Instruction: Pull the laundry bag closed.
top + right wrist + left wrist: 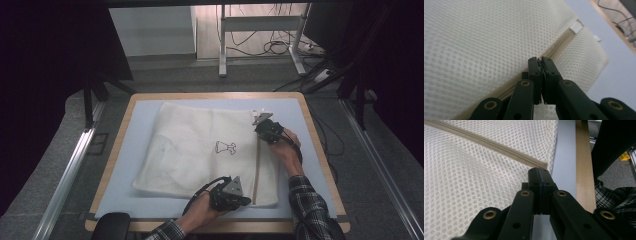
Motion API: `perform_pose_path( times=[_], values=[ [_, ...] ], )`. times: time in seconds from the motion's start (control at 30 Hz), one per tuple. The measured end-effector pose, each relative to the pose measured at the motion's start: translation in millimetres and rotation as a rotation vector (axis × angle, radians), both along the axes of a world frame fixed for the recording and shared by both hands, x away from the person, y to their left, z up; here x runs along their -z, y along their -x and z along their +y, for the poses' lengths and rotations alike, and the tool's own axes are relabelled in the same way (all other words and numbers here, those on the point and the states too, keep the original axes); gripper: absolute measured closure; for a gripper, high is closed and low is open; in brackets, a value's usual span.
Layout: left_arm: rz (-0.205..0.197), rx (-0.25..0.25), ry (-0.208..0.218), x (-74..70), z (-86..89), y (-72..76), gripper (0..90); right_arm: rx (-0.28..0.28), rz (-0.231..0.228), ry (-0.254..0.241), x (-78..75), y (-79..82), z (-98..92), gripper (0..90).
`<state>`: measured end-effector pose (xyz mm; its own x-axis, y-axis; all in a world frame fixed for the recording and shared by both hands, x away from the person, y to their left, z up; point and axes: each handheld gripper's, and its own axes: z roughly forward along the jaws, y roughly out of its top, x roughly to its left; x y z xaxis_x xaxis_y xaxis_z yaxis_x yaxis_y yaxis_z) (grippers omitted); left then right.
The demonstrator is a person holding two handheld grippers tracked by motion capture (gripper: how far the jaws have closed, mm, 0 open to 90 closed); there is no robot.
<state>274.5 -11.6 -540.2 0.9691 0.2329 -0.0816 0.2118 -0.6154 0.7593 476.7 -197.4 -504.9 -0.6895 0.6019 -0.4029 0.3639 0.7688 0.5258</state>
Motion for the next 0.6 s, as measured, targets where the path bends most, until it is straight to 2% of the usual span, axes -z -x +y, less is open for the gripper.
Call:
perform_pose_path(
  times=[0.6],
  values=[
    [0.0,-0.001,0.0,0.0,0.0,0.1,90.0,0.024,-0.019,-0.016,3.2,-14.7,0.5,86.4]
  ],
)
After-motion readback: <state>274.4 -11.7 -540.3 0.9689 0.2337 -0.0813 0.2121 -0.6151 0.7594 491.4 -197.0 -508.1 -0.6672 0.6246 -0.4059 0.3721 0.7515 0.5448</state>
